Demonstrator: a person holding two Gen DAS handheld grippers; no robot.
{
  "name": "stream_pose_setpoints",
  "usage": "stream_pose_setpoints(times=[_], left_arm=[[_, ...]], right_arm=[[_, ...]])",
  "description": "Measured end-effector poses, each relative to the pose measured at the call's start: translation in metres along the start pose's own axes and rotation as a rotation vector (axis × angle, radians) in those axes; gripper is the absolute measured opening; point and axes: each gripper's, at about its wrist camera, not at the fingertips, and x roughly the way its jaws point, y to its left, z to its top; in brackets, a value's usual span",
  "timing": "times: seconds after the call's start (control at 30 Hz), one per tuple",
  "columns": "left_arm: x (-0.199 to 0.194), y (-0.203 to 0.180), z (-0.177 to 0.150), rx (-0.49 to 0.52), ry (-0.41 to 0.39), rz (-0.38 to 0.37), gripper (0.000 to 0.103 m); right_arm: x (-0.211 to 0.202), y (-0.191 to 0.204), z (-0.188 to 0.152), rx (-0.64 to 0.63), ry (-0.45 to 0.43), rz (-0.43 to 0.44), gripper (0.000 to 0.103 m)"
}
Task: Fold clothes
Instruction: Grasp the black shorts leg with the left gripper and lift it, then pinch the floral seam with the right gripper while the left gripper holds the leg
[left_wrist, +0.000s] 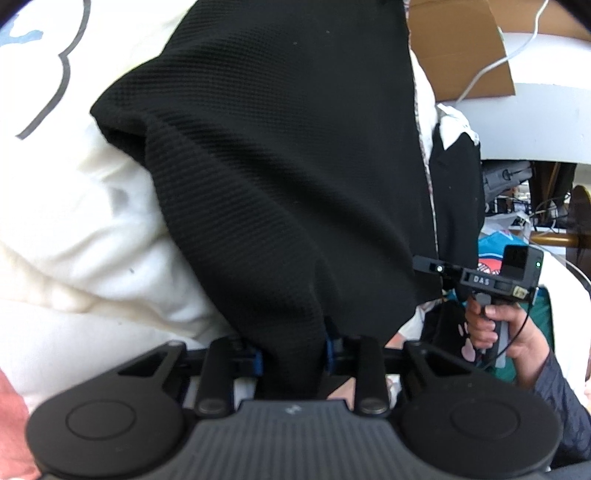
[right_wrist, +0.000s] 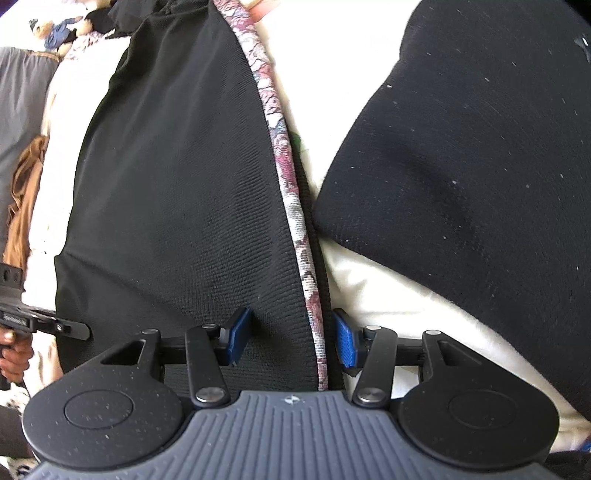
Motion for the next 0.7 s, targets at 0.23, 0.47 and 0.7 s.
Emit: stream_pose_setpoints(times=[0.23, 0.47, 0.7], left_arm=[[0.002, -0.003, -0.003, -0.024, -0.031, 0.014, 0.023], [0.004, -0.009, -0.007, -0.010, -0.058, 0.036, 0.022], [0.009, -0.010, 0.004, -0.006, 0.006, 0.034, 0.021]], right_arm=[[-0.002, 0.001, -0.002, 0.007, -0.015, -0.015, 0.053], [-0.004, 0.000, -0.003, 0.013, -0.020, -0.028, 0.053], [-0.006, -0.005, 0.000, 0.003, -0.011, -0.026, 0.053]])
